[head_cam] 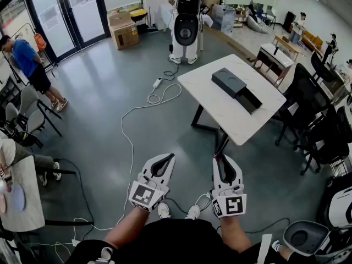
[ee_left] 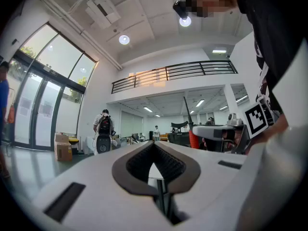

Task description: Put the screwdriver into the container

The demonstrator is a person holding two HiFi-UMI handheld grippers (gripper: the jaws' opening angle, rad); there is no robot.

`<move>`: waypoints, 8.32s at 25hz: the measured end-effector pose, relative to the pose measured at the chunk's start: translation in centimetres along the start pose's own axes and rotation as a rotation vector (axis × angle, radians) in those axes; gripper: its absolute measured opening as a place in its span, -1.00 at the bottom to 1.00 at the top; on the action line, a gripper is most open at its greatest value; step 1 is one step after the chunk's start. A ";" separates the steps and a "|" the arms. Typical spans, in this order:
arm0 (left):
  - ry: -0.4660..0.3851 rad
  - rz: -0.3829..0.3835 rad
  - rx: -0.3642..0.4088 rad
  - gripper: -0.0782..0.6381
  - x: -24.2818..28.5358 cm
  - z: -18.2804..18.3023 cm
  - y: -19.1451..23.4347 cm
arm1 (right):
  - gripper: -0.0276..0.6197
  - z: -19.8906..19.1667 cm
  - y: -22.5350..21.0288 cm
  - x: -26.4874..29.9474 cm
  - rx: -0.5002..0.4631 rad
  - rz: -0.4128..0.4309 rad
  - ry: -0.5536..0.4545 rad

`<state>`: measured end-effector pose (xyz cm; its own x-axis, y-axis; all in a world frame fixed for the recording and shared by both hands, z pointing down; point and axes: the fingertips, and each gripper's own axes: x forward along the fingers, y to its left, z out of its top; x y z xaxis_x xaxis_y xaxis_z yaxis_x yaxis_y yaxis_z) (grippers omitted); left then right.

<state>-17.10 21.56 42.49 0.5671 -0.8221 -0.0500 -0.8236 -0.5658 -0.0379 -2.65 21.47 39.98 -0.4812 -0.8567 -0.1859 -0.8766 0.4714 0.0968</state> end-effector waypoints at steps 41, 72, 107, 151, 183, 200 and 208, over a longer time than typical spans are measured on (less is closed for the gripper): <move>0.019 -0.095 -0.020 -0.77 8.4 -2.3 6.6 | -0.61 -2.4 -4.2 9.4 0.000 -0.088 -0.002; 0.065 -0.050 0.013 -0.77 25.9 -4.0 5.9 | -0.61 -8.0 -20.2 16.1 0.046 -0.036 0.025; 0.042 -0.399 -0.034 -0.77 47.1 -6.6 17.1 | -0.61 -13.6 -30.5 31.8 -0.067 -0.349 0.174; 0.126 -0.429 -0.024 -0.77 60.6 -11.1 9.8 | -0.61 -42.8 -50.1 24.9 -0.293 0.041 1.150; 0.117 -0.399 -0.033 -0.77 59.7 -10.9 11.7 | -0.42 -42.4 -50.2 27.0 -0.308 0.106 1.269; 0.015 -0.489 -0.077 -0.77 59.1 -5.7 6.8 | -0.81 -12.8 -47.7 28.1 -0.151 -0.460 0.294; -0.019 -0.509 -0.085 -0.77 58.8 -3.8 6.0 | -0.83 -9.8 -45.6 25.1 -0.050 -0.554 0.127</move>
<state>11.33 -30.43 43.16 0.8957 -0.4400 -0.0644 -0.4398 -0.8979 0.0191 25.21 -23.59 40.46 0.0567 -0.9930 -0.1036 -0.9959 -0.0636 0.0651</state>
